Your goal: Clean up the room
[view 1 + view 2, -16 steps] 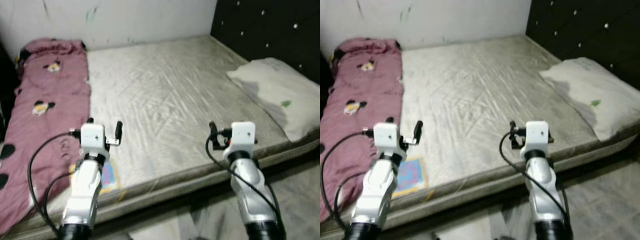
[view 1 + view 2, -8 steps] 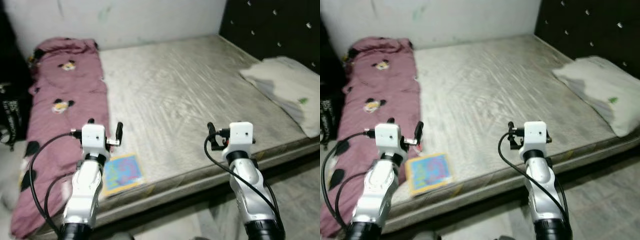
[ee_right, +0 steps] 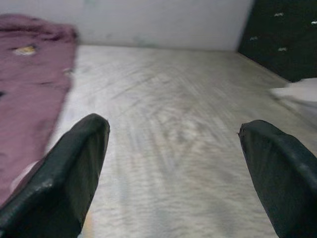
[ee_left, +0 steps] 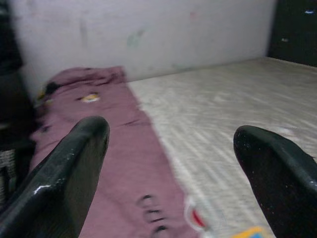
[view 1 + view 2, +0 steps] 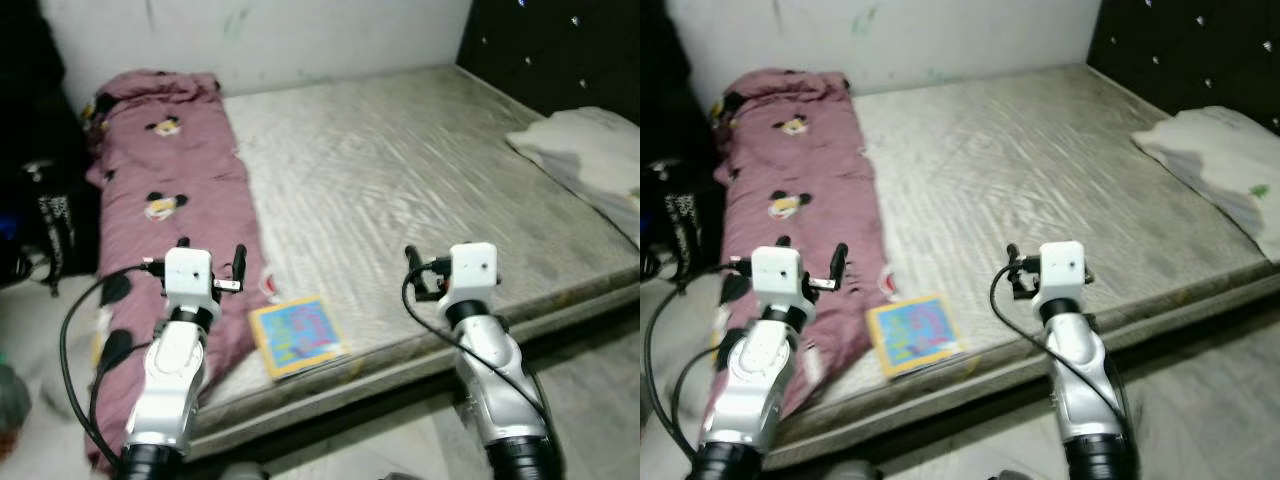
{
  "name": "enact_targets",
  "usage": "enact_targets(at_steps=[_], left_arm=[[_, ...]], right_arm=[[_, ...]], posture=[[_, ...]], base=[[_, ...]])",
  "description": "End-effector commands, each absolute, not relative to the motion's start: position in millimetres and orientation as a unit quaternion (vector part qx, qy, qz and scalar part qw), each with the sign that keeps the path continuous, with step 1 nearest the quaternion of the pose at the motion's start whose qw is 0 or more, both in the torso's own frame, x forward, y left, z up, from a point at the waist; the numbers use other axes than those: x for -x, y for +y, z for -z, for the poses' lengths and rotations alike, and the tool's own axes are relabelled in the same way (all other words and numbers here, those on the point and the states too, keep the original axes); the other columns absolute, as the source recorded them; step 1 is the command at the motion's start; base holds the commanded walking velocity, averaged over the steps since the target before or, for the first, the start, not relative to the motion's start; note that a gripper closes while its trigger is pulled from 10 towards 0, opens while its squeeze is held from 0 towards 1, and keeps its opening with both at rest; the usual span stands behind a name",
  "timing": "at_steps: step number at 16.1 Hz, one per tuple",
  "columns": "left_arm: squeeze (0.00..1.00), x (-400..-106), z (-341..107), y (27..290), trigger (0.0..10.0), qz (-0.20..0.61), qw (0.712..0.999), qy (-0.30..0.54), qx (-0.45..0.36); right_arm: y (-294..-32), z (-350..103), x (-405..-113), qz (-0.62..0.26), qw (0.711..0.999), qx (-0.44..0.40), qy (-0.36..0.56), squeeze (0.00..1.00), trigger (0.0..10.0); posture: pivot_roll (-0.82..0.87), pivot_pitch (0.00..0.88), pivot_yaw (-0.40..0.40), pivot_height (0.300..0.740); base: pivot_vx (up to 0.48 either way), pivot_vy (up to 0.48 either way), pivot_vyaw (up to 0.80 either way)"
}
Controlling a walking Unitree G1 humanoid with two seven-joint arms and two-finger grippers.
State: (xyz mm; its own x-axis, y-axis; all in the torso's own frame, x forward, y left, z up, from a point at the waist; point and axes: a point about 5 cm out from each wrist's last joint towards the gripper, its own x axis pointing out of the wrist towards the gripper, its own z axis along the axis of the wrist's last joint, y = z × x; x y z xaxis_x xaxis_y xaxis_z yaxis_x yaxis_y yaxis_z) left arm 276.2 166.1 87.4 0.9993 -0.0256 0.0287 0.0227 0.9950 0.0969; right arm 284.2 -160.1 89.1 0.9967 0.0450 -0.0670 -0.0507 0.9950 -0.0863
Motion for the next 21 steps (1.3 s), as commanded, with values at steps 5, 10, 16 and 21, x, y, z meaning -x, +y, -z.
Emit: enact_targets(at_steps=[5, 10, 16, 21], left_arm=[[0.0, -278.4, -89.6, 167.3, 10.0, 0.016, 0.998, -0.02, -0.062], [0.0, -279.0, -91.7, 167.7, 10.0, 0.014, 0.997, -0.026, -0.066], [0.0, -280.3, -92.0, 166.5, 10.0, 0.019, 0.997, -0.023, -0.065], [0.0, -280.3, -90.9, 166.6, 10.0, 0.021, 0.998, -0.019, -0.064]], right_arm=[[-152.4, -96.2, -289.1, -0.042, 0.998, 0.046, 0.017, 0.0, 10.0], [-151.5, -97.2, -290.4, -0.043, 0.998, 0.053, 0.015, 0.0, 10.0], [-152.3, -96.6, -291.2, -0.037, 0.998, 0.054, 0.019, 0.0, 10.0], [-153.3, -95.7, -291.3, -0.033, 0.998, 0.05, 0.022, 0.0, 10.0]], posture=[[0.06, 0.0, 0.004, 0.74], [0.06, 0.0, 0.001, 0.74], [0.06, 0.0, 0.003, 0.74], [0.06, 0.0, 0.004, 0.74]], base=[[0.0, 0.096, 0.0], [0.0, 0.0, 0.54], [0.0, 0.0, 0.36], [0.0, 0.0, 0.0]])
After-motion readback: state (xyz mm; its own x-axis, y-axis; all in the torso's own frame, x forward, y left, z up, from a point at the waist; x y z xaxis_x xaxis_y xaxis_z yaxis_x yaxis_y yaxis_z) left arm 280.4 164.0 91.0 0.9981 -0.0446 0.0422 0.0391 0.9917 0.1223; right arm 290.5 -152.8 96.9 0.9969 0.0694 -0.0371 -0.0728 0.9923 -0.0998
